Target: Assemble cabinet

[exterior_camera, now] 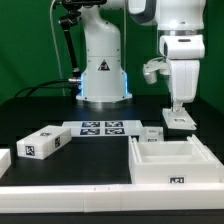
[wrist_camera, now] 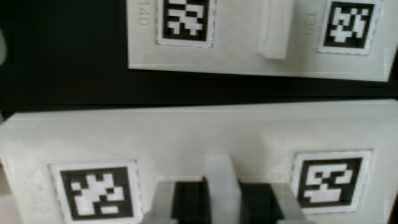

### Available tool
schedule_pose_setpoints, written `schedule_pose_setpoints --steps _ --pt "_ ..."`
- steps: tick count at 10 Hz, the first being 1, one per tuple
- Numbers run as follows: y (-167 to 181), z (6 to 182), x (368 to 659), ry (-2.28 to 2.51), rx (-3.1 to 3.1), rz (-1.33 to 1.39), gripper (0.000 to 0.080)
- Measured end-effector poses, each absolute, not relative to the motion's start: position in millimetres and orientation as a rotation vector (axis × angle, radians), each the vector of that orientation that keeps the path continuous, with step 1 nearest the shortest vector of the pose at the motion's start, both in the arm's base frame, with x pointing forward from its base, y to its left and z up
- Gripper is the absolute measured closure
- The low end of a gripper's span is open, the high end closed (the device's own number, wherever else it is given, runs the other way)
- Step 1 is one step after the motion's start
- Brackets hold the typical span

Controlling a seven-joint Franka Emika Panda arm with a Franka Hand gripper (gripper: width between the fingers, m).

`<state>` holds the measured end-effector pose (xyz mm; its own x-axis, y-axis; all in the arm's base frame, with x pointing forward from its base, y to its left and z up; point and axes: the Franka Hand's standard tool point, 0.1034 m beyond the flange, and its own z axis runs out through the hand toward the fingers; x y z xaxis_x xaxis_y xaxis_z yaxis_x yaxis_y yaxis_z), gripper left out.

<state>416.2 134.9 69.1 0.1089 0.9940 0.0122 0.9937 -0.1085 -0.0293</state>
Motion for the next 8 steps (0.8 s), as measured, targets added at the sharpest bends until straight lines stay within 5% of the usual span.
schedule_pose_setpoints --steps 8 --pt "118 73.2 430 -2.104 -2.303 0.004 0.0731"
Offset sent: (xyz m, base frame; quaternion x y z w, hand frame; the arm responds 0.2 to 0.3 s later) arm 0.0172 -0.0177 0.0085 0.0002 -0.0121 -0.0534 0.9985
